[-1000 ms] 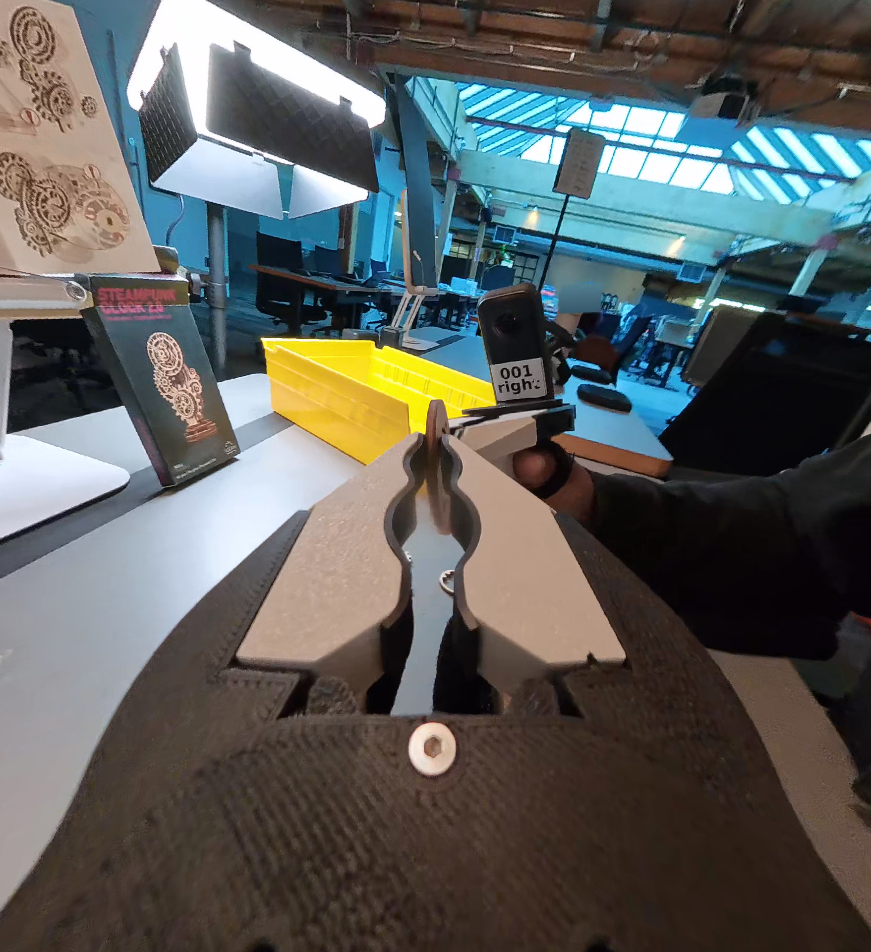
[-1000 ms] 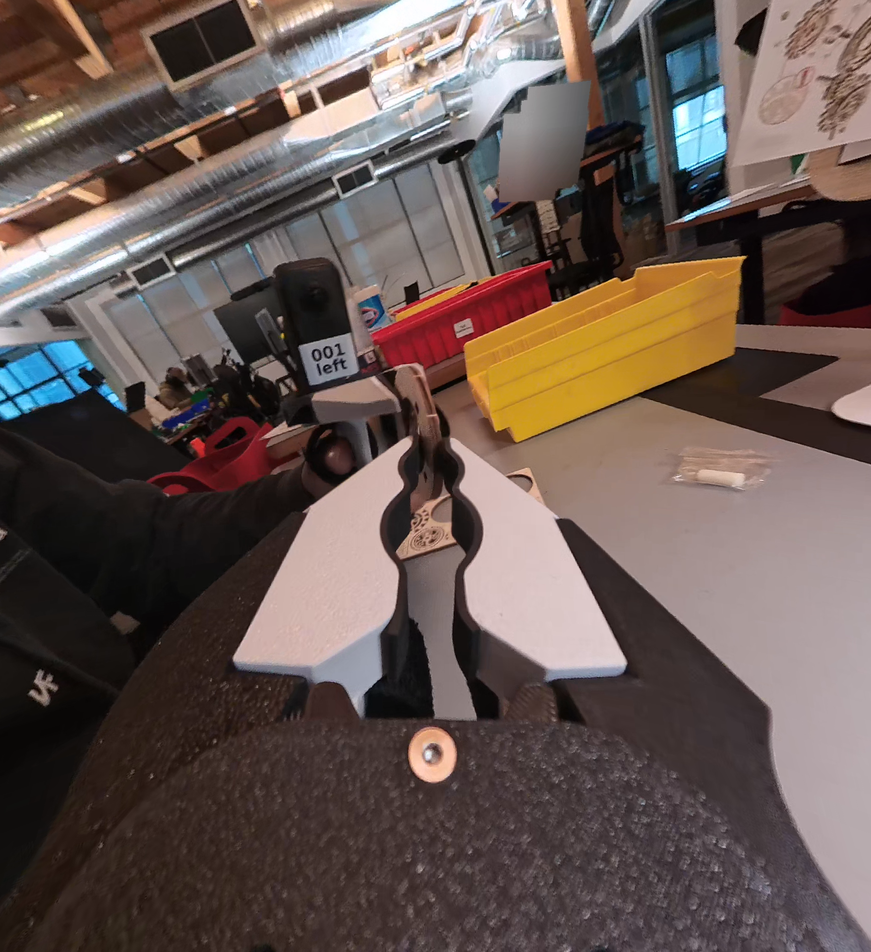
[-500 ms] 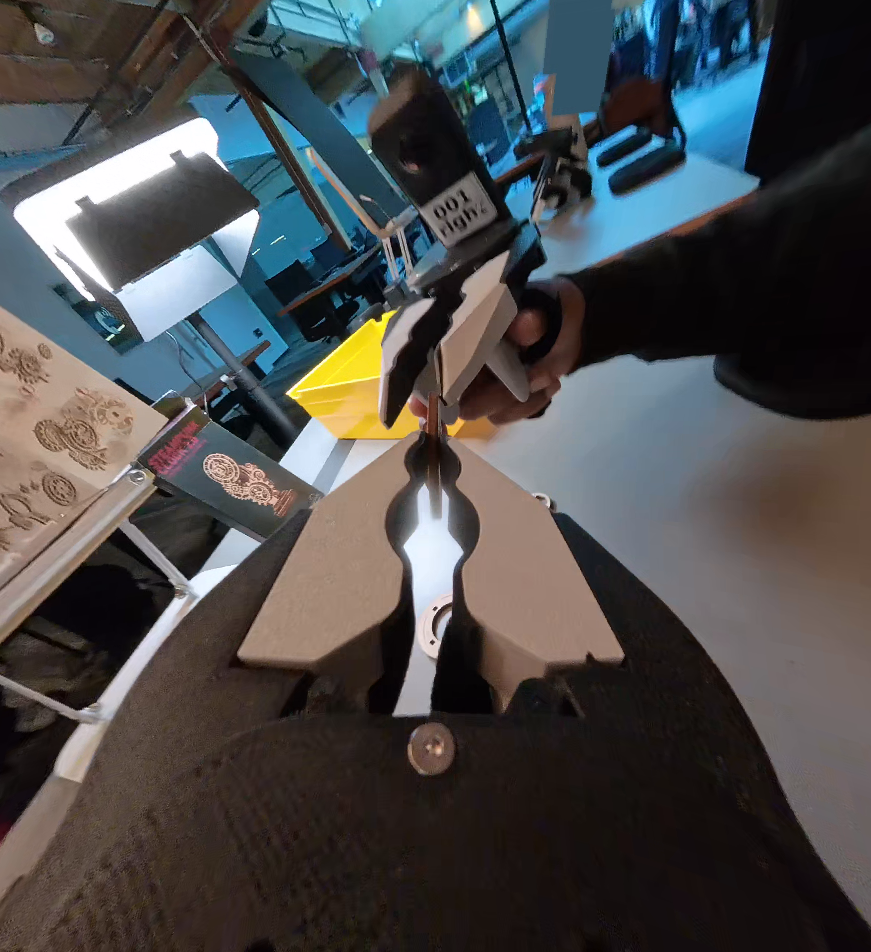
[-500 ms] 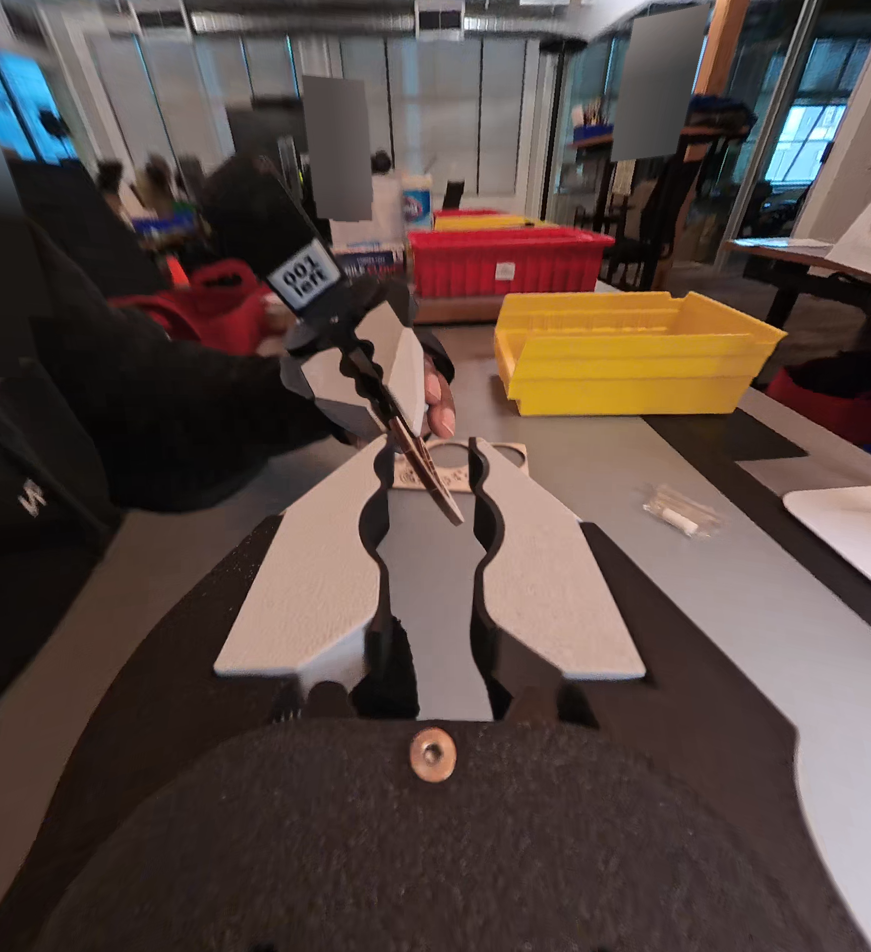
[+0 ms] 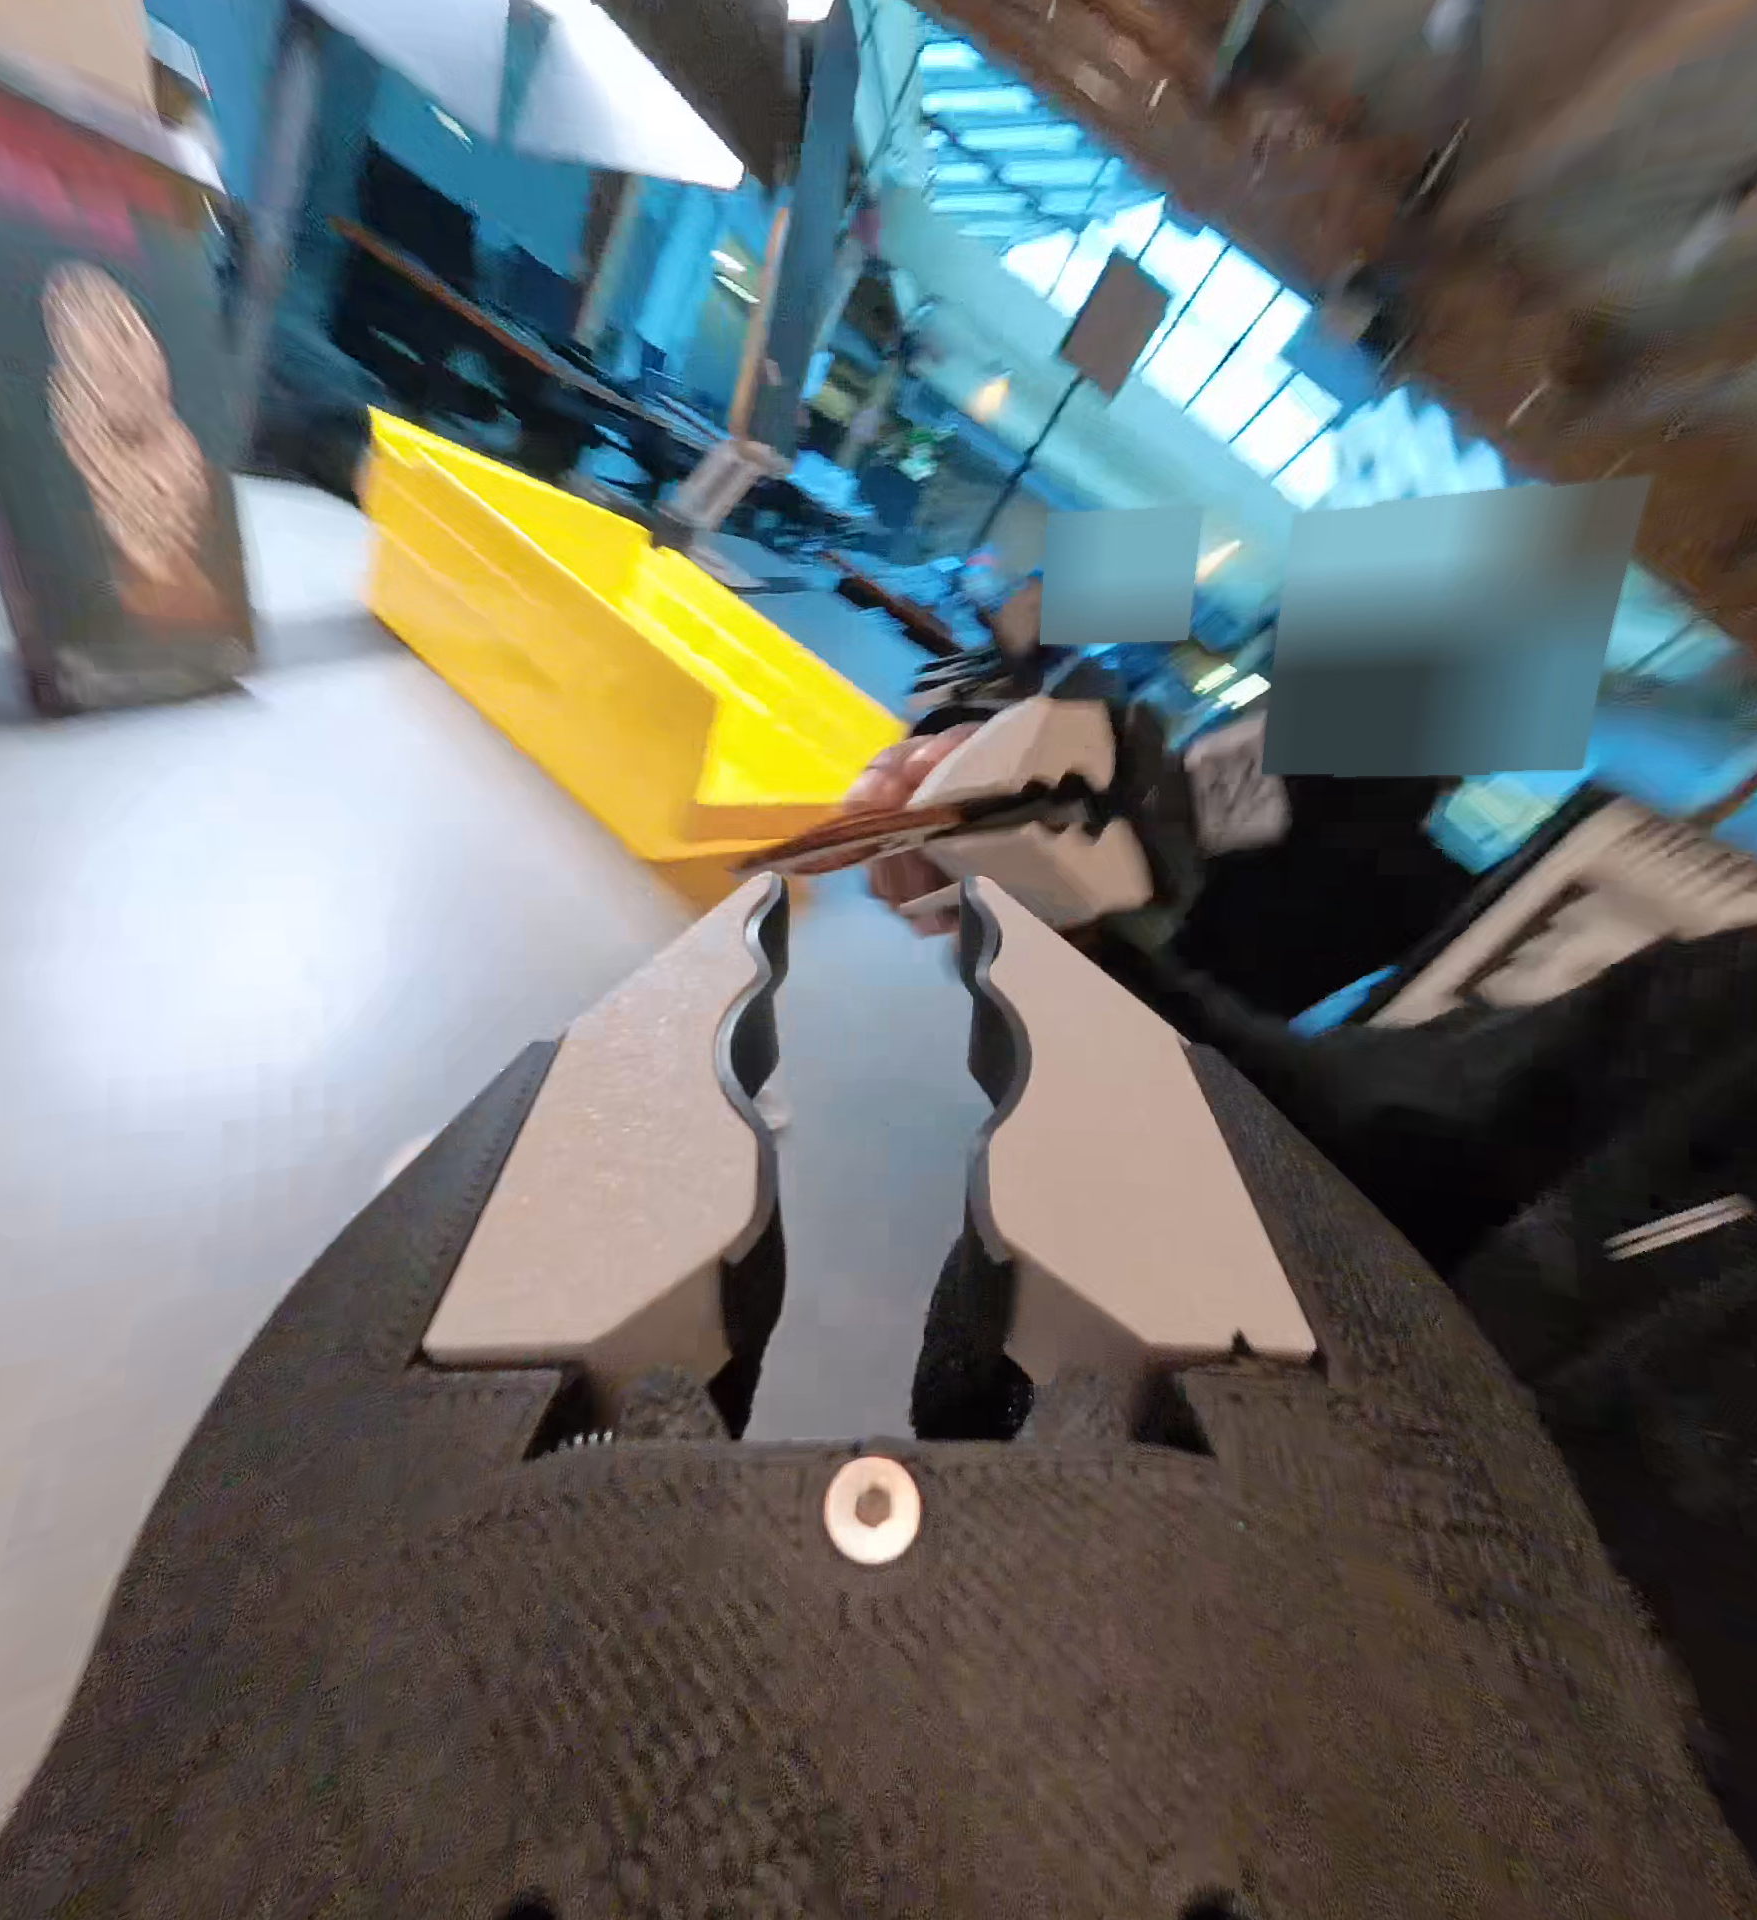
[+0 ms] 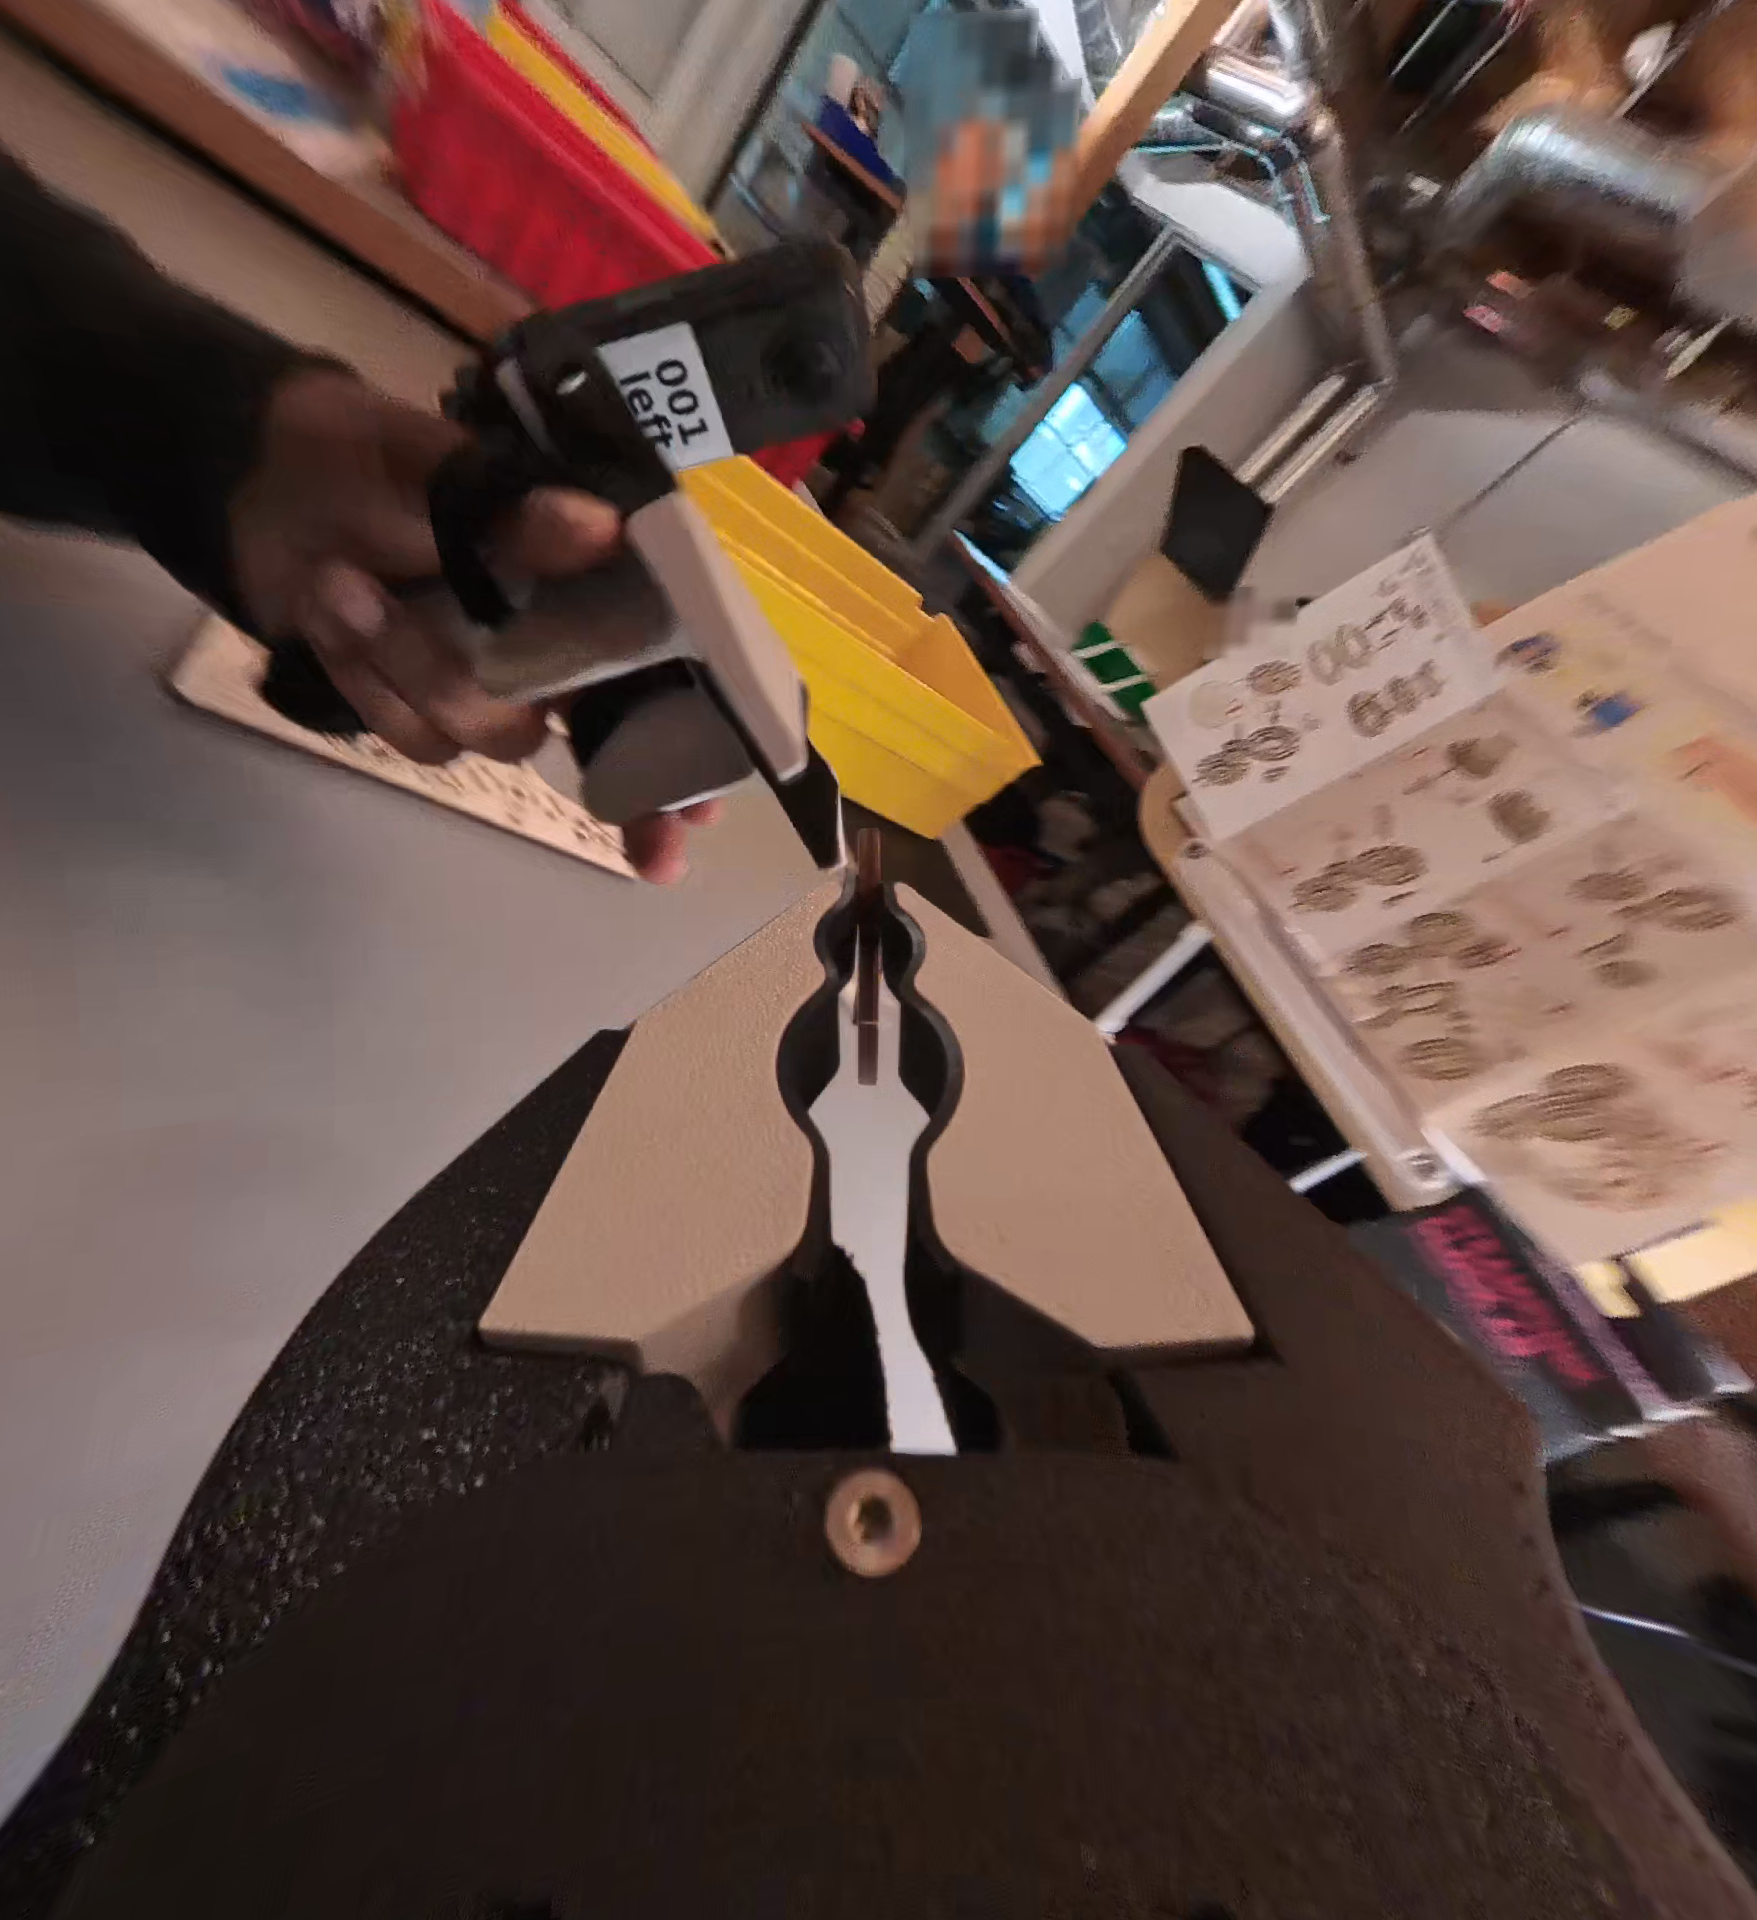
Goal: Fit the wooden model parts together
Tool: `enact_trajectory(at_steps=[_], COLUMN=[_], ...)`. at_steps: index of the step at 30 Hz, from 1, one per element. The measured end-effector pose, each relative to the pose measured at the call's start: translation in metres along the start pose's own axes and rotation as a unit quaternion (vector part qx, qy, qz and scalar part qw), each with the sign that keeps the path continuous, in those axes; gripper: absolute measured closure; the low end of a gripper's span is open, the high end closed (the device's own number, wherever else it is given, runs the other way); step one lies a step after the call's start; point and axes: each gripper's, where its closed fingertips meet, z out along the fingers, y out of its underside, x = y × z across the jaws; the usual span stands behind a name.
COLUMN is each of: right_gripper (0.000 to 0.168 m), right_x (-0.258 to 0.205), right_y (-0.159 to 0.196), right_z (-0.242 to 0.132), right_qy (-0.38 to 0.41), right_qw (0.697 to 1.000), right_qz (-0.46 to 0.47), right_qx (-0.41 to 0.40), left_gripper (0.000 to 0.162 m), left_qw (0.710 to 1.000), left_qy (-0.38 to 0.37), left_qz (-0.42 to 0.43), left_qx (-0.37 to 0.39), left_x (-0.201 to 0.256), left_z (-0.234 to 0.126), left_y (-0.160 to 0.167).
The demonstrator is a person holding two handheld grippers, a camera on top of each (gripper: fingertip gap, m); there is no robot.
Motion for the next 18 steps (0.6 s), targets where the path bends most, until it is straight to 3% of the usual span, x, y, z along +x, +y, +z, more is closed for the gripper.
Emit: enact_trajectory(at_steps=[3, 7, 10, 14, 18], right_gripper=[0.168, 0.167, 0.168, 0.167, 0.162], right_x=[-0.009, -0.019, -0.017, -0.014, -0.019], right_y=[0.004, 0.004, 0.006, 0.013, 0.024], right_z=[0.011, 0.02, 0.021, 0.019, 0.021], right_qy=[0.048, 0.07, 0.079, 0.069, 0.008], right_qw=[0.99, 0.976, 0.973, 0.98, 0.998], right_qz=[-0.126, -0.203, -0.213, -0.18, -0.049], right_qx=[-0.03, -0.044, -0.049, -0.051, -0.039], left_gripper=[0.128, 0.131, 0.144, 0.146, 0.151], left_qw=[0.984, 0.97, 0.972, 0.984, 0.998], left_qy=[0.061, 0.067, 0.052, 0.031, -0.015], left_qz=[-0.164, -0.225, -0.22, -0.17, -0.06], left_qx=[0.037, 0.059, 0.063, 0.052, 0.022], left_x=[0.002, -0.004, -0.01, -0.012, -0.014], left_z=[0.008, 0.012, 0.009, 0.006, 0.006], left_y=[0.002, 0.005, 0.004, 0.004, 0.008])
